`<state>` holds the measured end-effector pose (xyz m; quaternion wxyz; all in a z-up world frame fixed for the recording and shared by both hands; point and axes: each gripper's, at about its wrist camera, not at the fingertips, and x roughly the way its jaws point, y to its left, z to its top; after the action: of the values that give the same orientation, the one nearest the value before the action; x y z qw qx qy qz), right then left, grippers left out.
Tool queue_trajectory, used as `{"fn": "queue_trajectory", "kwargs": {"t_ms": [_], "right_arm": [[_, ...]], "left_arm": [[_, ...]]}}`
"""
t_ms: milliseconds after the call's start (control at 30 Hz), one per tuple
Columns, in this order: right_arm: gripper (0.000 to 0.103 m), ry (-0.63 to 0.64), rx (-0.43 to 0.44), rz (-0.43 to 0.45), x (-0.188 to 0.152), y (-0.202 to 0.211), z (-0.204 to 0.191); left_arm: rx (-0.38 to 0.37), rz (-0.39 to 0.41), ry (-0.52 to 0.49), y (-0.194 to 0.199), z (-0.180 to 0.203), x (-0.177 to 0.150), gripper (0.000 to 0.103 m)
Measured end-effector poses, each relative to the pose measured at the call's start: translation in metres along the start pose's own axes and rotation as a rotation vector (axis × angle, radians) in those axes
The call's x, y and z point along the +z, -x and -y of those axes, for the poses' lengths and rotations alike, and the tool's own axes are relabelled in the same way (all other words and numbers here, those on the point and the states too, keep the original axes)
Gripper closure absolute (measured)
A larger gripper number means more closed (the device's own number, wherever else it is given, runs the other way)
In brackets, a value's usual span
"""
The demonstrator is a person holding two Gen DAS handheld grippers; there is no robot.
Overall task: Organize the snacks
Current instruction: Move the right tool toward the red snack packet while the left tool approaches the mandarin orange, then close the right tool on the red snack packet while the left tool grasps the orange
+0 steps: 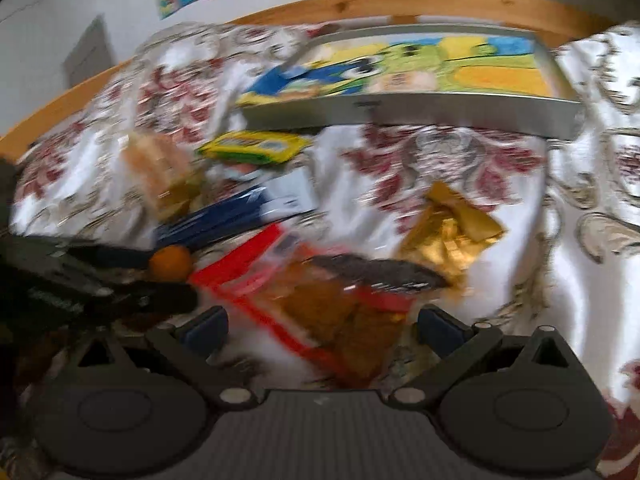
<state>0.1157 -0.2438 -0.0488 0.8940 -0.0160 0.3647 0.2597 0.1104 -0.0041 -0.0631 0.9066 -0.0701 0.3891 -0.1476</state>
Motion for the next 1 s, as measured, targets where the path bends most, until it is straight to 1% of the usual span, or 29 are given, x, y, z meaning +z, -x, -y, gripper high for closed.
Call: {"fn": "queue_trajectory", "kwargs": {"t_ms": [33, 133, 300, 400, 500, 600, 633, 700, 800, 933, 1000], "right_arm": [[0.0, 0.022, 0.004, -0.006, 0.0, 0.001, -0.003], [0.0, 0.068, -0.021, -0.001, 0.001, 0.001, -0.011], [0.0, 0.042, -0.064, 0.029, 0.003, -0.007, -0.002], [0.0, 0.036, -0.048, 0.031, 0.003, -0.012, 0.003], [0.001, 0.062, -0.031, -0.015, 0.004, -0.017, -0.003], [0.008, 0.098, -0.042, -0.036, 0.002, -0.016, -0.014], [0.013, 0.09, -0.032, -0.037, 0.002, -0.015, -0.014], [0.016, 0.058, -0.015, -0.035, 0.0, -0.013, -0.014], [0.025, 0.054, -0.023, -0.035, -0.001, -0.01, -0.016], [0.033, 0.065, -0.054, -0.018, -0.002, -0.011, -0.021], [0.035, 0.073, -0.085, -0.003, -0.003, -0.013, -0.024]], "left_arm": [[-0.004, -0.002, 0.002, 0.0, 0.0, 0.0, 0.001], [-0.001, 0.0, 0.011, 0.0, -0.001, 0.0, 0.001], [0.024, -0.003, 0.021, -0.001, -0.004, 0.0, 0.006], [0.039, -0.003, 0.015, -0.003, -0.004, -0.002, 0.008], [0.045, 0.008, 0.007, -0.005, -0.003, -0.003, 0.008], [0.05, 0.017, 0.004, -0.004, -0.002, -0.004, 0.009], [0.052, 0.02, 0.009, -0.003, -0.003, -0.004, 0.012], [0.056, 0.025, 0.024, -0.002, -0.005, -0.004, 0.017], [0.058, 0.033, 0.043, 0.001, -0.008, -0.003, 0.023], [0.058, 0.034, 0.039, 0.0, -0.007, -0.003, 0.03], [0.049, 0.032, 0.031, -0.001, -0.005, -0.004, 0.033]]}}
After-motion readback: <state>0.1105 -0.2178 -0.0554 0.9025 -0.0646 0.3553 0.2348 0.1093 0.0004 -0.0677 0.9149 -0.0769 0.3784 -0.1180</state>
